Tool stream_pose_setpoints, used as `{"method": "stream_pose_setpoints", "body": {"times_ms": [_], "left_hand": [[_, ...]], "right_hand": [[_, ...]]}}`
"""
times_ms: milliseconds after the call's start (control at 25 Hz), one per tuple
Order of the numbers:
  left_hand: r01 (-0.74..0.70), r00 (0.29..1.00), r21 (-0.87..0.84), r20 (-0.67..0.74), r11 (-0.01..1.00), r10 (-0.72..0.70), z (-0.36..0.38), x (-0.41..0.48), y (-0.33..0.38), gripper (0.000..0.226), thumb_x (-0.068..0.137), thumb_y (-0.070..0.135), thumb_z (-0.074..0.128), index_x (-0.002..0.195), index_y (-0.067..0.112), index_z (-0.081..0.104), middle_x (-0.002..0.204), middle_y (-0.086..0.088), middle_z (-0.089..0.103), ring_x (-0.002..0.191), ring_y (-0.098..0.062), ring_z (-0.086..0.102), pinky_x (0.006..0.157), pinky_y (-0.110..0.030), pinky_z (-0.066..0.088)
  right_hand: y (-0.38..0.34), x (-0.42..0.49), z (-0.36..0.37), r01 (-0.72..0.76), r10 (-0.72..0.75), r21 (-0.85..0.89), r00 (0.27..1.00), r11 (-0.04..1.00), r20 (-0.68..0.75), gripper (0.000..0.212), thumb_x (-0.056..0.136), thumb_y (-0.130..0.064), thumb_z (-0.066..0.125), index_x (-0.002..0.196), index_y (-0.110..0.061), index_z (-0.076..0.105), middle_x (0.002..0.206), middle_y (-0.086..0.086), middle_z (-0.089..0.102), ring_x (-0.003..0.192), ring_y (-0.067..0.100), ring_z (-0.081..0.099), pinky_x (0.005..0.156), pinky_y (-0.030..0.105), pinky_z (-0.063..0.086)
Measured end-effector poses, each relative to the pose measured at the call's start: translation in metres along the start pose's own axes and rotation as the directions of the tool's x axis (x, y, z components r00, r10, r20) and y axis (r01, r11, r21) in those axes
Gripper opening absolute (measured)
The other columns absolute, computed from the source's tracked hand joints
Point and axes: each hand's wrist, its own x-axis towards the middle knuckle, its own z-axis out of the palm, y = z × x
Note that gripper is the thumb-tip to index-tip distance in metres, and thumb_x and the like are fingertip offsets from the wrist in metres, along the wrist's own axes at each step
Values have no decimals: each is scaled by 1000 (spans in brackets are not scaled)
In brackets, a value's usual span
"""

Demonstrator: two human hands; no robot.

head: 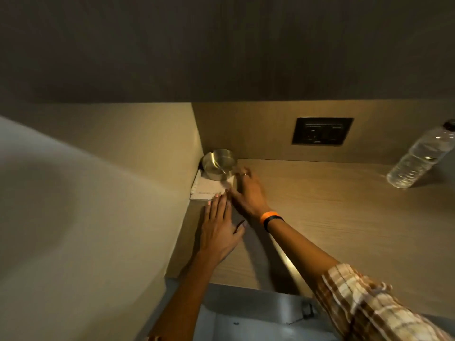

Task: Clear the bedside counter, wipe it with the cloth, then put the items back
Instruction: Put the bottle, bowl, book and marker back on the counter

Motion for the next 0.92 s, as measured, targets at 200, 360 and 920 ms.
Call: {"method": "stream_pose_setpoints", "body": {"times_ms": [200, 360, 920], "left_hand": [[-64, 997, -39, 32, 997, 66, 3, 2, -8, 92, 89, 70, 11, 159, 11, 16, 169, -11, 12, 156, -27, 9, 127, -48, 10], [-75, 994, -50, -78, 996, 71, -1, 7, 3, 86, 93, 67, 27, 160, 15, 13, 170, -9, 8, 156, -28, 9, 126, -49, 14], [-269, 955, -101, 99, 958, 278, 29, 37, 177, 89, 94, 67, 24, 160, 14, -2, 169, -8, -7, 155, -21, -15, 127, -44, -4]], "right_hand": [[-19, 42, 34, -66, 65, -73, 998, 995, -17, 31, 95, -30, 68, 115, -7, 70, 135, 17, 56, 113, 35, 61, 96, 44, 51], [0, 28, 8, -153, 150, -17, 981, 988, -124, 33, 84, -37, 80, 95, -6, 75, 105, 12, 70, 88, 26, 67, 75, 39, 54], [153, -66, -149, -478, 411, -83, 821, 875, -395, 37, 79, -49, 81, 90, -14, 75, 135, 6, 57, 110, 27, 63, 88, 43, 58]]}}
